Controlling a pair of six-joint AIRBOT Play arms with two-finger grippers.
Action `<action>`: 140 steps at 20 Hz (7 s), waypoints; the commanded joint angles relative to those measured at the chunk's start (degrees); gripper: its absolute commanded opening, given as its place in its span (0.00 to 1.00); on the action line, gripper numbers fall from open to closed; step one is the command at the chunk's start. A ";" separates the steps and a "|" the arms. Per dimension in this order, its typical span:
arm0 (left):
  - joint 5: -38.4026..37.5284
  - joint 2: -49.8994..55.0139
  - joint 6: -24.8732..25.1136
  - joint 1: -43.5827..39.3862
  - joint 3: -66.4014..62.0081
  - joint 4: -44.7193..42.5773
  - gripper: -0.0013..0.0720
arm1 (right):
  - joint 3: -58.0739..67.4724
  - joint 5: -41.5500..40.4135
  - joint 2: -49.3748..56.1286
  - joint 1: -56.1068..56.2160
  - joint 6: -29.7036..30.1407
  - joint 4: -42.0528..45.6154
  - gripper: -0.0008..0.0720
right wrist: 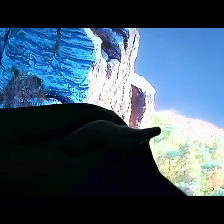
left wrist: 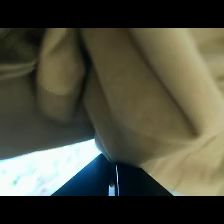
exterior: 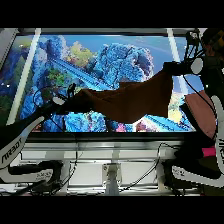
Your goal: Fold the clothes and pants, and hang the long-sleeved shirts on hangers.
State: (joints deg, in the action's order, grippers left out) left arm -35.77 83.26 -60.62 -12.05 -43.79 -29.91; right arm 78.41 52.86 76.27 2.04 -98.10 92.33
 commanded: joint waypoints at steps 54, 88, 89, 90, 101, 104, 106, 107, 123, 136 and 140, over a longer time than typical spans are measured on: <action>1.29 -12.15 -7.15 28.76 -16.70 -8.72 0.04 | 0.61 -14.47 1.57 14.03 -3.93 6.34 0.03; 0.22 -12.50 9.14 39.26 -16.92 -6.95 0.98 | -21.33 5.35 14.53 -5.33 25.77 -44.06 0.68; -0.17 -12.50 9.01 39.26 -16.92 -6.95 0.98 | -21.33 4.20 15.26 -4.46 25.77 -44.85 0.68; -0.28 -12.50 9.01 39.26 -16.92 -6.95 0.98 | -21.33 3.10 16.00 -3.65 25.77 -45.53 0.67; -7.91 -12.52 7.32 42.07 -16.92 -11.82 0.97 | -21.33 -3.34 17.18 -2.01 25.86 -46.38 0.08; -15.17 -12.46 5.51 47.45 -16.79 -18.25 0.97 | -21.33 -3.28 17.18 -2.01 25.81 -46.40 0.03; -19.74 -12.44 5.55 50.31 -16.22 -25.27 0.97 | -21.33 -3.28 17.18 -2.01 25.81 -46.40 0.03; -21.42 -12.35 5.55 50.97 -15.58 -27.89 0.97 | -21.33 -3.10 17.18 -1.99 25.81 -46.42 0.03; -31.26 8.87 8.63 46.18 -14.45 -28.39 0.90 | -21.33 -2.45 17.11 -2.01 27.32 -46.38 0.03; -27.52 12.13 15.54 46.18 -14.60 -14.32 0.04 | -21.14 -0.31 17.07 -2.05 27.34 -45.31 0.03; -32.37 9.60 19.28 46.21 -19.02 -2.38 0.04 | -20.06 3.21 13.33 -2.05 28.92 -42.53 0.03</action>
State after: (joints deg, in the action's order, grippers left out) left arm -63.26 94.48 -44.40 34.09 -60.07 -44.14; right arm 57.82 54.06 92.03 -0.01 -70.00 49.54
